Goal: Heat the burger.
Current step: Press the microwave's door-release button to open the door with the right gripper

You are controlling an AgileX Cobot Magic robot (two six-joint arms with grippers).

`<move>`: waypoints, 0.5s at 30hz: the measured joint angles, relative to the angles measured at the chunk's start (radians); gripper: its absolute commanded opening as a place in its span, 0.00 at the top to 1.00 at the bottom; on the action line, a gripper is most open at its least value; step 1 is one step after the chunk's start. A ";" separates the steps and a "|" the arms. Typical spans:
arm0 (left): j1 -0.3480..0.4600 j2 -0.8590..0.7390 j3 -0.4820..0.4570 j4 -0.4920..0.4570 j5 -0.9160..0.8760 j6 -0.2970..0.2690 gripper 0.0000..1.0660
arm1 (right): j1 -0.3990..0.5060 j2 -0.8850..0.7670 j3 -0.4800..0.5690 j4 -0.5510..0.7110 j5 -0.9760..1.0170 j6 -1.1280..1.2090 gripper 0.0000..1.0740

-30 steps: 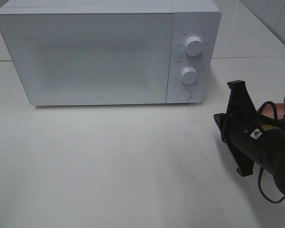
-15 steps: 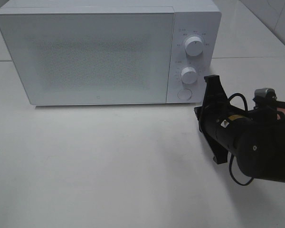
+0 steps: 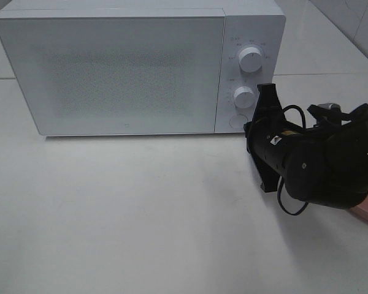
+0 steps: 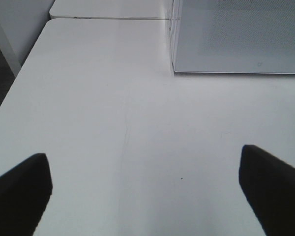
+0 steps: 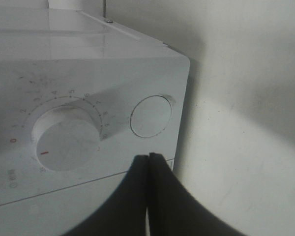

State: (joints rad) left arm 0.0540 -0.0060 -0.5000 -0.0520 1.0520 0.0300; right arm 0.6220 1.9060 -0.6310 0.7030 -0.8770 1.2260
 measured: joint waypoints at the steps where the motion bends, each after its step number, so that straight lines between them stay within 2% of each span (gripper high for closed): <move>1: 0.000 0.000 0.000 0.000 0.000 0.000 0.08 | 0.000 0.000 0.000 0.000 0.000 0.000 1.00; 15: 0.000 0.000 0.000 0.000 0.000 0.000 0.08 | -0.012 0.095 -0.096 0.041 0.009 0.008 1.00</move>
State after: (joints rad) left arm 0.0540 -0.0060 -0.5000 -0.0520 1.0520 0.0300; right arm 0.6100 2.0010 -0.7270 0.7440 -0.8680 1.2340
